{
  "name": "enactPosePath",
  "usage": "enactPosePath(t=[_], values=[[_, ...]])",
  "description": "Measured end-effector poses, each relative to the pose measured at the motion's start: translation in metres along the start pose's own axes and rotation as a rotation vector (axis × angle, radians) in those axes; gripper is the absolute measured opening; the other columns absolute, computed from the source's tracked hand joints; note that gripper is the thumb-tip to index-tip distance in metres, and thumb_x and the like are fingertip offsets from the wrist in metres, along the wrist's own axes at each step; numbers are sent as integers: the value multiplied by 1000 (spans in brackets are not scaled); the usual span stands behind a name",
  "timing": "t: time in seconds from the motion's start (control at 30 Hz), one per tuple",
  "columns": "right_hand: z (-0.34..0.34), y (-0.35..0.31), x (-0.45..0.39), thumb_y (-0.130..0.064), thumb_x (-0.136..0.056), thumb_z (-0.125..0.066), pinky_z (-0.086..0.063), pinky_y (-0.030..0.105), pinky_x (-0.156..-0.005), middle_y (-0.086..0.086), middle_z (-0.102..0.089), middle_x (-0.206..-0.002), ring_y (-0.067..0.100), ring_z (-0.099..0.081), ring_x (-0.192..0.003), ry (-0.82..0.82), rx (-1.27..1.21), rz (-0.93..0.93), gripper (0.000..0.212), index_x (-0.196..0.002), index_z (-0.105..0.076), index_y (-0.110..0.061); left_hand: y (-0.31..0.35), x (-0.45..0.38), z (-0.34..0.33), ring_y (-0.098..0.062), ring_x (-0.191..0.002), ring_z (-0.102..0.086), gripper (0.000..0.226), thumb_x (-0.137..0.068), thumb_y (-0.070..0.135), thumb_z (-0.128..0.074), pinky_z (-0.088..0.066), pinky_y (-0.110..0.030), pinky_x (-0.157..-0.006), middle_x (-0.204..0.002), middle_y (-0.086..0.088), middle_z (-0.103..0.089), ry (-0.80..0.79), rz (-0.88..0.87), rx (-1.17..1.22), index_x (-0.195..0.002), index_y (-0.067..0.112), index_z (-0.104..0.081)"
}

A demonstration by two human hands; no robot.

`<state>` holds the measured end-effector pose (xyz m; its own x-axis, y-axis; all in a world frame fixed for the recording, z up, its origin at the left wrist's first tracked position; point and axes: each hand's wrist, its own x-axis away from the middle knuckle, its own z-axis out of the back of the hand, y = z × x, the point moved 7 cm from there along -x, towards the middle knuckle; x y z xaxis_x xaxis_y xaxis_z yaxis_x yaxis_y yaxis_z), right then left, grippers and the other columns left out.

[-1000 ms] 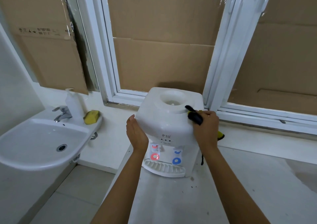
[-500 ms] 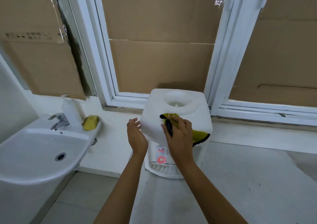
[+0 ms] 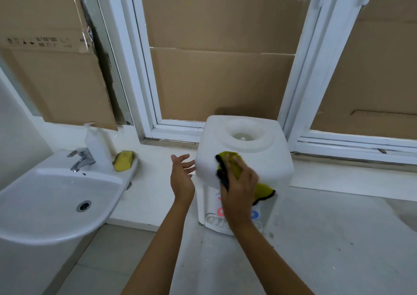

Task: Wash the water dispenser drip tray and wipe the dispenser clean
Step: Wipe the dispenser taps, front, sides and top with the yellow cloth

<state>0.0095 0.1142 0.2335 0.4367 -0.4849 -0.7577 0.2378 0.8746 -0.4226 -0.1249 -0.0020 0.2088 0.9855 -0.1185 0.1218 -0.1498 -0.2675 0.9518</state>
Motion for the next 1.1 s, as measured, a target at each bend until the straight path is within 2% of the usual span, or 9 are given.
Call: enactPosePath(t=[0.17,0.3,0.43,0.57,0.63,0.7,0.87,0.97,1.1], values=[[-66,-40,43,-4,-76,-75,-51,39,-97,6,-51,-132,25,-52,-113,-379,-139,242,62,-134,-56,-9,5,-14,15,-24,-94,-61,79,-98,58,-4,-45,-38,-90,-103,-12,-69,-63,-5,-15,-118,9,-62],[-71,-14,83,-7,-84,-71,-38,20,-108,3,-54,-131,15,-54,-117,-525,-274,14,49,-131,-59,-14,10,-20,41,-20,-97,-55,73,-101,53,-7,-37,-35,-95,-98,-8,-66,3,-43,-68,-109,10,-65],[-55,26,105,-27,-95,-56,-43,17,-93,-4,-56,-116,5,-58,-105,-693,-617,-295,22,-113,-66,-17,-22,-13,47,-19,-59,-60,56,-104,31,-25,-43,-29,-61,-71,-10,-61,-71,162,-261,-71,5,-61],[-39,75,115,-70,-80,-54,-47,29,-80,22,-67,-102,21,-68,-91,-696,-834,-835,71,-107,-66,-6,-102,31,41,-22,-68,-60,39,-95,29,-39,-44,-26,-65,-78,-11,-62,-408,647,-668,-79,3,-63],[-29,96,122,-62,-90,-51,-50,32,-84,22,-68,-102,19,-67,-89,-721,-863,-985,60,-110,-68,-8,-133,58,29,-21,-76,-60,39,-83,42,-51,-44,-27,-71,-88,-9,-66,-633,761,-734,-88,7,-67],[-15,114,126,-56,-92,-48,-53,37,-93,12,-74,-101,21,-70,-96,-727,-895,-1059,46,-108,-70,-18,-155,85,7,-23,-90,-58,44,-71,42,-54,-46,-31,-82,-98,-7,-67,-805,830,-579,-99,11,-68],[23,156,133,-40,-98,-48,-53,41,-94,13,-72,-114,29,-68,-107,-665,-1043,-1105,42,-122,-64,-9,-183,135,-47,-26,-108,-62,44,-69,25,-71,-46,-42,-101,-115,-8,-68,-932,865,-109,-111,14,-69],[45,186,137,-40,-99,-50,-53,42,-95,11,-72,-114,27,-68,-107,-625,-1018,-1151,38,-120,-66,-13,-204,156,-75,-22,-119,-61,54,-80,22,-73,-45,-38,-104,-128,-3,-64,-1014,826,-212,-130,24,-54],[70,235,141,-41,-92,-61,-56,38,-91,4,-74,-107,23,-69,-101,-521,-824,-1139,34,-115,-69,-18,-228,170,-115,-21,-113,-64,49,-85,39,-68,-50,-35,-100,-120,0,-70,-988,673,-427,-129,21,-57]])
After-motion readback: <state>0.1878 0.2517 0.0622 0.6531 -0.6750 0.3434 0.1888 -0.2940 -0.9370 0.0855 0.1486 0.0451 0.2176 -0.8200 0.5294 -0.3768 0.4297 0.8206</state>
